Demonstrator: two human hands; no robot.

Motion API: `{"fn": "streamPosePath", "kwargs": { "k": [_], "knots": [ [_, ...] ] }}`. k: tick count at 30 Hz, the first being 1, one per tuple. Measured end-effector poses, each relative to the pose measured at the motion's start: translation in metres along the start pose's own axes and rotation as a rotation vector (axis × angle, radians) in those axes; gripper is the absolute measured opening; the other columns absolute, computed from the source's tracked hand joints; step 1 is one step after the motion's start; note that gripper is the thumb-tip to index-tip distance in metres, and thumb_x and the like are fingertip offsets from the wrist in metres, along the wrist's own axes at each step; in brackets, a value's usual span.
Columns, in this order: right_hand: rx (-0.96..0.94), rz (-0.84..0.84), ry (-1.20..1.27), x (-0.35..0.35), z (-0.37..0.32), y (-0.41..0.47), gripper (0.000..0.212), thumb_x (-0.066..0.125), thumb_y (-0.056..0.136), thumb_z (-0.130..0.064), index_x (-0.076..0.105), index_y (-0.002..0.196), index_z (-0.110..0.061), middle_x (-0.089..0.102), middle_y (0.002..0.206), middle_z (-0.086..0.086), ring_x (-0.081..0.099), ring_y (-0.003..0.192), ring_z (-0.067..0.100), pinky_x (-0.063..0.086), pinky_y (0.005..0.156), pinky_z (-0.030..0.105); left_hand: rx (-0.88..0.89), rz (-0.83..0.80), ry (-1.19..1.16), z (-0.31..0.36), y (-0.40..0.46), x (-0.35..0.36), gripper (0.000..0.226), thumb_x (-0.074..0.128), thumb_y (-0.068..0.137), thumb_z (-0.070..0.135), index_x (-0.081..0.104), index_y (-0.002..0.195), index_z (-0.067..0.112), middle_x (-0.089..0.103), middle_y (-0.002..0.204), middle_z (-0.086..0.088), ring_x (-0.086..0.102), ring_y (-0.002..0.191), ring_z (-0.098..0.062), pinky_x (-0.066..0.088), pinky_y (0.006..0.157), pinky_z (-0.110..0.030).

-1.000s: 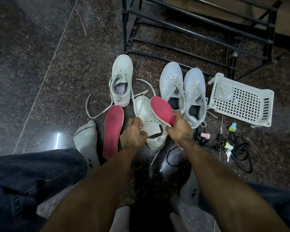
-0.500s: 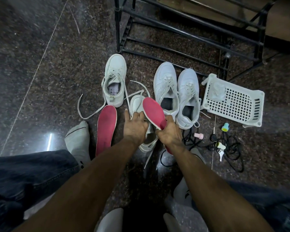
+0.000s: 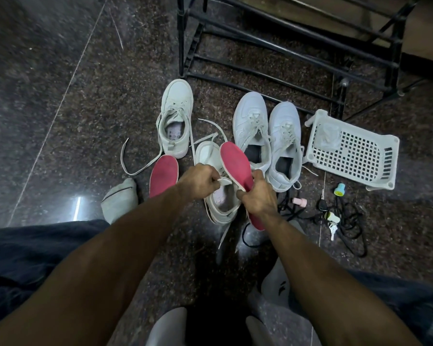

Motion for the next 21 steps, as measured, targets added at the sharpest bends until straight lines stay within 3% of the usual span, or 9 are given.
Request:
{"fn": "streamPosePath", "kwargs": {
  "k": [5, 10, 12, 14, 15, 17, 19, 21],
  "knots": [
    [-0.182, -0.104, -0.235, -0.025, 0.017, -0.02, 0.058, 0.065, 0.08, -0.06, 0.044, 0.116, -0.021, 0.06, 0.09, 0.0, 0.058, 0.08, 0.026, 0.041, 0.067, 0.033, -0.092, -0.075, -0.072, -0.005, 0.009, -0.001, 0.016, 0.064, 0.084, 0.025, 0.069, 0.073, 0.014, 0.066, 0.073, -0.004, 0.062, 0.073, -0.023, 0.045, 0.065, -0.028],
    [-0.372, -0.21, -0.716, -0.044, 0.032, -0.04, 0.055, 0.051, 0.089, -0.051, 0.038, 0.136, -0.024, 0.066, 0.104, 0.014, 0.064, 0.095, 0.034, 0.046, 0.078, 0.037, -0.144, -0.073, -0.105, -0.001, 0.005, 0.001, 0.029, 0.063, 0.085, 0.022, 0.058, 0.057, 0.016, 0.059, 0.064, -0.001, 0.058, 0.07, -0.021, 0.043, 0.064, -0.027],
    [-0.391, -0.235, -0.803, -0.049, 0.029, -0.045, 0.057, 0.051, 0.088, -0.05, 0.038, 0.137, -0.024, 0.066, 0.103, 0.015, 0.063, 0.096, 0.035, 0.046, 0.079, 0.038, -0.168, -0.062, -0.13, -0.001, 0.003, 0.001, 0.019, 0.064, 0.085, 0.02, 0.067, 0.067, 0.016, 0.067, 0.075, -0.001, 0.063, 0.078, -0.021, 0.049, 0.07, -0.027],
    [-0.411, -0.249, -0.845, -0.05, 0.019, -0.05, 0.052, 0.053, 0.088, -0.048, 0.043, 0.133, -0.023, 0.067, 0.106, 0.013, 0.063, 0.097, 0.033, 0.044, 0.077, 0.035, -0.19, -0.042, -0.148, 0.0, 0.001, 0.0, 0.013, 0.065, 0.085, 0.02, 0.075, 0.086, 0.012, 0.072, 0.09, -0.003, 0.066, 0.084, -0.021, 0.054, 0.077, -0.03],
    [-0.4, -0.247, -0.843, -0.049, 0.014, -0.051, 0.05, 0.054, 0.088, -0.047, 0.046, 0.13, -0.021, 0.066, 0.107, 0.012, 0.063, 0.098, 0.032, 0.041, 0.076, 0.033, -0.191, -0.039, -0.151, 0.0, 0.0, 0.001, 0.013, 0.065, 0.084, 0.019, 0.076, 0.086, 0.012, 0.073, 0.09, -0.004, 0.066, 0.084, -0.021, 0.054, 0.076, -0.031],
    [-0.345, -0.239, -0.794, -0.043, 0.002, -0.054, 0.048, 0.057, 0.087, -0.045, 0.051, 0.126, -0.018, 0.064, 0.105, 0.008, 0.063, 0.094, 0.028, 0.041, 0.077, 0.029, -0.19, -0.043, -0.151, 0.001, -0.002, 0.002, 0.016, 0.064, 0.083, 0.018, 0.07, 0.069, 0.013, 0.069, 0.077, -0.003, 0.065, 0.078, -0.022, 0.05, 0.068, -0.028],
    [-0.293, -0.232, -0.735, -0.031, -0.008, -0.056, 0.046, 0.06, 0.084, -0.042, 0.057, 0.12, -0.014, 0.064, 0.099, 0.007, 0.063, 0.089, 0.027, 0.05, 0.081, 0.032, -0.199, -0.042, -0.151, 0.0, -0.002, 0.003, 0.028, 0.064, 0.083, 0.018, 0.058, 0.055, 0.017, 0.063, 0.067, -0.002, 0.063, 0.074, -0.022, 0.043, 0.063, -0.025],
    [-0.238, -0.228, -0.7, -0.016, -0.019, -0.056, 0.042, 0.061, 0.083, -0.04, 0.061, 0.113, -0.01, 0.066, 0.098, 0.009, 0.064, 0.089, 0.029, 0.052, 0.081, 0.035, -0.214, -0.035, -0.162, -0.001, -0.004, 0.004, 0.025, 0.063, 0.082, 0.018, 0.061, 0.058, 0.015, 0.064, 0.068, -0.003, 0.063, 0.073, -0.022, 0.045, 0.064, -0.026]
  ]
}}
Point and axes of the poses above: each hand's wrist, its own y-axis towards the middle knuckle, its own x-axis out of the palm, z = x × y, the point moved 6 cm from there along y, towards the middle knuckle
